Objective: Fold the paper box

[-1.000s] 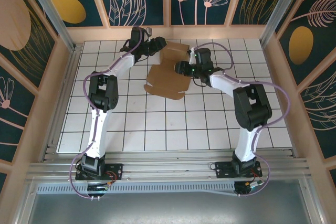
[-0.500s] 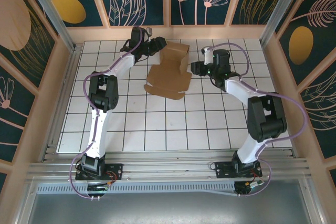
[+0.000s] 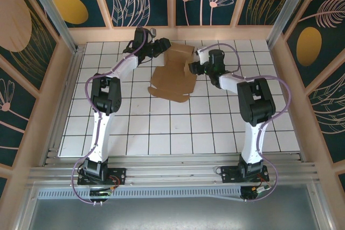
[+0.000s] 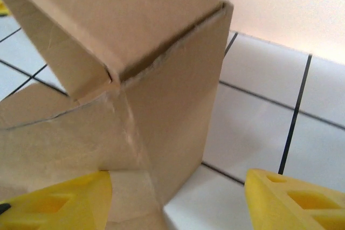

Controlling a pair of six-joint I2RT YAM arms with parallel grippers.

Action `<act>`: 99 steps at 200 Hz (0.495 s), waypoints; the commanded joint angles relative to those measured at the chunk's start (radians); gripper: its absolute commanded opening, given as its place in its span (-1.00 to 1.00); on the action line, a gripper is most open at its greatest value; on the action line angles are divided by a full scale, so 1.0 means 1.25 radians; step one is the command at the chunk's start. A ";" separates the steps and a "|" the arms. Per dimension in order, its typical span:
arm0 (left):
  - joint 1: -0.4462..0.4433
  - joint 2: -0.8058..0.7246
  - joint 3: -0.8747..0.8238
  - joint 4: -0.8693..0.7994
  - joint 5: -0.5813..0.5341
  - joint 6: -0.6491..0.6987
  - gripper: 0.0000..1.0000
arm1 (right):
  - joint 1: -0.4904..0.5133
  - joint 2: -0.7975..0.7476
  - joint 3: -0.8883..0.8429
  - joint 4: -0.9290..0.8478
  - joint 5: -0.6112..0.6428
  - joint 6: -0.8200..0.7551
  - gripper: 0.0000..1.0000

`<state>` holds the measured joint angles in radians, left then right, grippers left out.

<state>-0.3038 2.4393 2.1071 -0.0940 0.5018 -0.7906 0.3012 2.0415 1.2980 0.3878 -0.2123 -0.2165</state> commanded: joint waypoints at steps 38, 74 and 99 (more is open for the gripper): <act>-0.003 -0.043 -0.010 -0.026 0.056 -0.019 0.17 | 0.031 0.094 0.121 0.075 0.097 0.003 0.30; -0.003 -0.051 -0.006 -0.024 0.065 -0.022 0.17 | 0.047 0.127 0.153 0.073 0.138 -0.004 0.23; -0.003 -0.057 -0.008 -0.020 0.075 -0.029 0.17 | 0.059 0.156 0.186 0.070 0.209 -0.006 0.06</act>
<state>-0.3038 2.4317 2.1052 -0.1047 0.5465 -0.7986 0.3584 2.1975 1.4738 0.4400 -0.0551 -0.2142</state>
